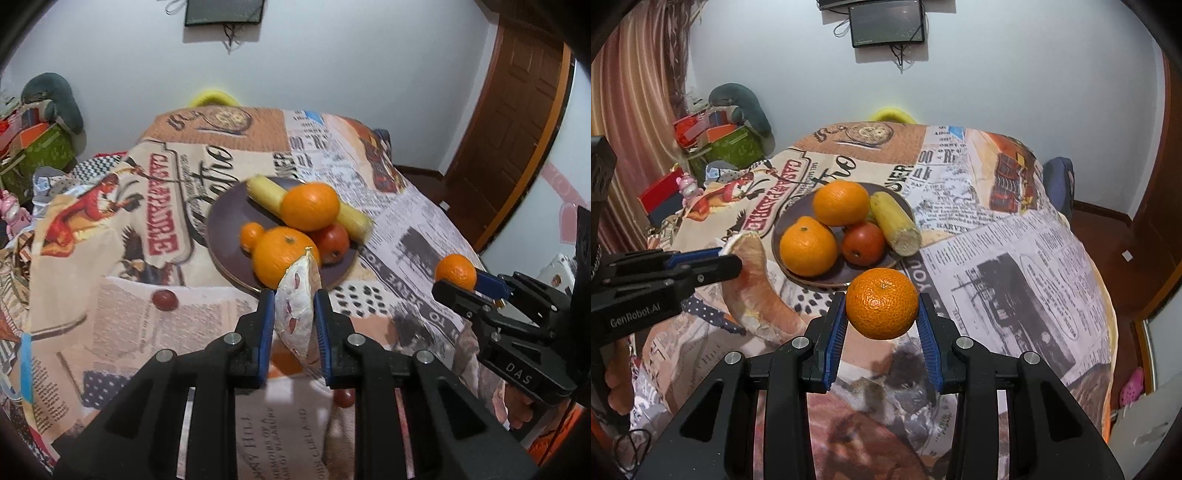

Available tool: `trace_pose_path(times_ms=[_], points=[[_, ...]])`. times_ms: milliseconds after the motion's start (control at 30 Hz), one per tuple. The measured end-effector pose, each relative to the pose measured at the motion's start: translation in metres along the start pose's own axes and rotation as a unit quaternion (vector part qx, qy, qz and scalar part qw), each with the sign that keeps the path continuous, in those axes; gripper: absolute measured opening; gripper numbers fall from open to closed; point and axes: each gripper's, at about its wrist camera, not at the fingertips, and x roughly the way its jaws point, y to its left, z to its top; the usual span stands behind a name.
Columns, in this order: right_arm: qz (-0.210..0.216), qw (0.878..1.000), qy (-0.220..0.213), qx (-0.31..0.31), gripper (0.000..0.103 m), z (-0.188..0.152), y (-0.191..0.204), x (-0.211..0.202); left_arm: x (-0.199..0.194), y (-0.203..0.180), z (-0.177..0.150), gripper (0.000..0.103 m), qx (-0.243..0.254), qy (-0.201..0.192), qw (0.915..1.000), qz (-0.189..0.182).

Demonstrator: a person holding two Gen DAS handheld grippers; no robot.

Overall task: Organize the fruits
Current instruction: 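Carry the pale fruit and tangerine over the grey plate with both tools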

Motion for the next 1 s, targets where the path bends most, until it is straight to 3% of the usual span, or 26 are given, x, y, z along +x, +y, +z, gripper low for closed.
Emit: trace_pose_path(times_ms=[467, 1000], points=[[0.014, 0.999, -0.023, -0.021, 0.034, 0.031, 0.021, 0.015, -0.003, 0.043, 0.034, 0.021, -0.009, -0.038, 0.9986, 0.037], [0.018, 0.998, -0.046, -0.027, 0.034, 0.077, 0.026, 0.054, 0.055, 0.065, 0.074, 0.021, 0.006, -0.027, 0.9987, 0.042]])
